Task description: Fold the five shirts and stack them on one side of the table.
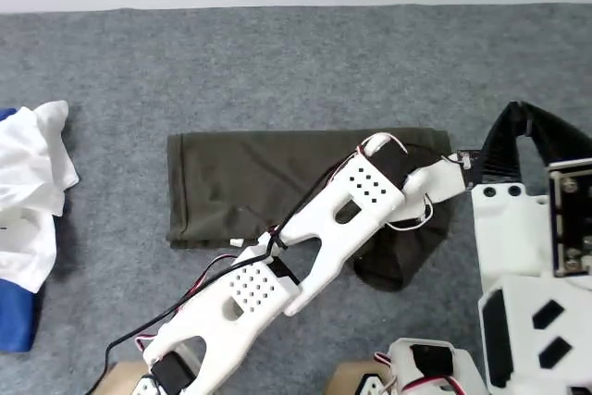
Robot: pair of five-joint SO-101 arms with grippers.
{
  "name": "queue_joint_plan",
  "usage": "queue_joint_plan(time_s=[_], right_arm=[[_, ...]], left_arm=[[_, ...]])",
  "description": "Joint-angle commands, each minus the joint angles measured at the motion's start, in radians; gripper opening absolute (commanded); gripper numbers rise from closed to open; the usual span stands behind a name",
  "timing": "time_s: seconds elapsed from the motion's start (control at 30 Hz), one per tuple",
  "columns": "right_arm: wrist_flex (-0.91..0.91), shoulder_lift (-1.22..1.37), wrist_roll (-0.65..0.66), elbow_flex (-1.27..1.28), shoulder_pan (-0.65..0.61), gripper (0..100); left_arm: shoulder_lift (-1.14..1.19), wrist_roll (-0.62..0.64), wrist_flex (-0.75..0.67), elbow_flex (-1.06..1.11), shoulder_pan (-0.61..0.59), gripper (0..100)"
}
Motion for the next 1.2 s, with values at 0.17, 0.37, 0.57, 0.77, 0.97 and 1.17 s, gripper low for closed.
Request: queue_joint_plan(time_s=[0.17,0.37,0.57,0.77,0.97,1.17], right_arm=[[0.038,0.005,-0.005,0.008,0.002,1.8],[0.038,0.007,-0.005,0.008,0.002,1.9],[0.038,0.007,-0.005,0.008,0.002,1.9],[0.038,0.005,-0.005,0.049,0.002,1.9],[0.036,-0.004,-0.005,0.097,0.002,1.9],[0.024,-0.001,-0.005,0.098,0.002,1.9]], left_arm=[[-0.068,-0.002,0.015,-0.042,-0.046,1],[-0.077,-0.002,0.020,-0.044,-0.044,1],[-0.077,0.037,0.028,-0.045,-0.040,10],[-0.077,0.057,0.028,-0.045,-0.020,8],[-0.068,0.057,0.028,-0.038,-0.023,1],[-0.068,0.057,0.021,-0.042,-0.055,1]])
